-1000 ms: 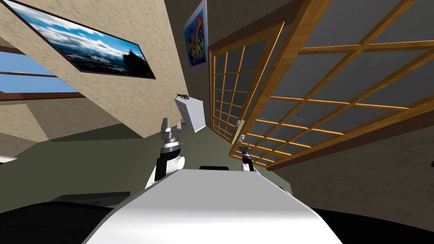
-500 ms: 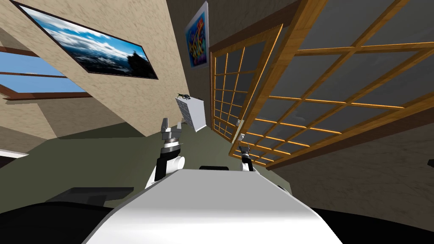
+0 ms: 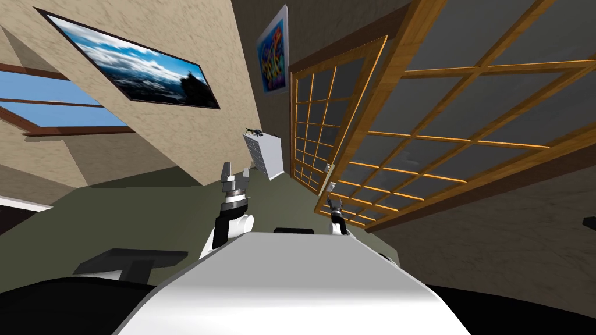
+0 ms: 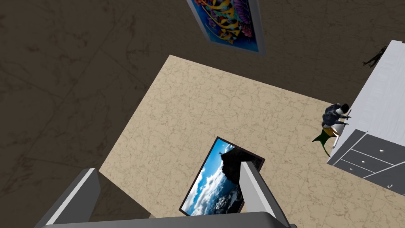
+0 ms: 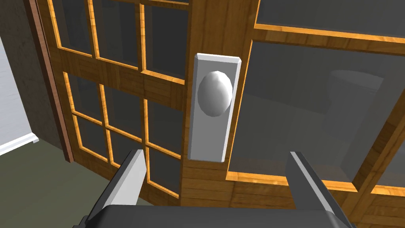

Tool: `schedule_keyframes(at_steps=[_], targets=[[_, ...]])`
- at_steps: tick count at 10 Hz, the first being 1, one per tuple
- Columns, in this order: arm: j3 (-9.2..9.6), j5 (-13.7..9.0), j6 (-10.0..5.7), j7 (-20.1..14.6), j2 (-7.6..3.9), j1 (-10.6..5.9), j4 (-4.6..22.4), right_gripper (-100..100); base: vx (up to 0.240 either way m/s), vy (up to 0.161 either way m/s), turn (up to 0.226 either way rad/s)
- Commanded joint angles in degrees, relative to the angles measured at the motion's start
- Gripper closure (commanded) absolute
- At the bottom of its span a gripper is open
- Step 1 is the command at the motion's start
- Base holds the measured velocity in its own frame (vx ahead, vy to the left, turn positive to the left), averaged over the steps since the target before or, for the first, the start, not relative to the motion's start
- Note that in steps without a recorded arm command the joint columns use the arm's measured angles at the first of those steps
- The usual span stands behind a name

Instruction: Pull the door open

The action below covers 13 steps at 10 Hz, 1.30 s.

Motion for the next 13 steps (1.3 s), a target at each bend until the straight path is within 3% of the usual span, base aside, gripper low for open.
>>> schedule_keyframes(at_steps=[1, 3, 4, 11, 12, 13], targets=[[0.37, -0.83, 0.2, -2.44, 0.07, -0.07, -0.16, -100, -0.048, -0.011, 0.02], [0.76, -1.64, 0.32, -4.66, 0.14, -0.19, -0.17, -100, -0.042, -0.004, 0.016], [0.63, -1.37, 0.29, -3.81, 0.13, -0.12, -0.22, -100, -0.017, -0.004, 0.003], [-0.74, -2.52, -1.31, -7.5, -3.3, 1.6, 1.26, -100, 0.191, -0.034, 0.086], [-0.5, -2.36, -1.53, -7.47, -3.07, 1.18, 1.79, -100, 0.1, -0.034, 0.023], [-0.5, -2.36, -1.53, -7.47, -3.07, 1.18, 1.79, 100, -0.014, 0.004, -0.018]])
